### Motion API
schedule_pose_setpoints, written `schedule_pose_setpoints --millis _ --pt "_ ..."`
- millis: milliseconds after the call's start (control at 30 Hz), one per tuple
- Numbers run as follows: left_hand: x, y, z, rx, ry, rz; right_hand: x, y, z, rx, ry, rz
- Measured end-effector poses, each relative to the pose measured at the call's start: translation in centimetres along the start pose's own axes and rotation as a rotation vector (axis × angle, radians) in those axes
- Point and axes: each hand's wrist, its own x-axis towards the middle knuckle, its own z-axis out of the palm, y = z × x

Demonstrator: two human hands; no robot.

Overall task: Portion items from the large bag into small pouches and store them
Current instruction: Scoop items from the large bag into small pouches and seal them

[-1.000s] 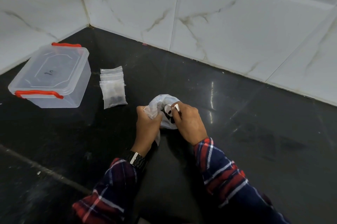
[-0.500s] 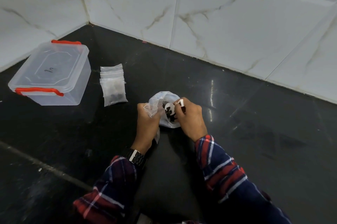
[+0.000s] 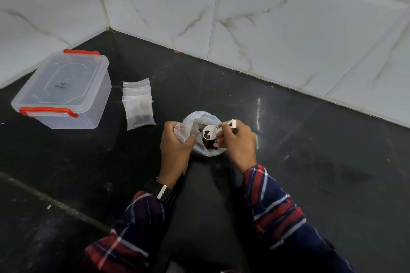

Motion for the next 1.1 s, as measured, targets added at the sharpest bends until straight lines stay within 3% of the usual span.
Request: schedule_pose_setpoints --millis 200,467,567,733,933,1100 --pt "-0.7 0.7 -0.2 0.135 0.070 0.113 -0.5 -1.2 -0.5 0.079 -0.015 -0.042" --pt "-0.7 1.2 -0.4 0.103 -0.003 0.140 -4.1 -3.3 0.1 -0.026 -0.022 -0.522" --pt "-0.9 2.1 -0.6 0.066 0.015 0.127 -4.6 -2.4 0.3 -0.177 -0.050 -0.700" --pt "-0.8 2.4 -0.8 -0.019 -0.003 0.102 -4.9 -1.0 0.2 -0.389 -0.135 -0.838" --pt "-0.7 2.3 -0.7 -0.035 0.006 0.115 -4.7 -1.1 -0.1 -0.358 -0.163 -0.793" --pt "-0.2 1.0 -0.5 0.033 0.030 0.064 -4.1 -1.6 -0.2 -0.033 -0.081 -0.469"
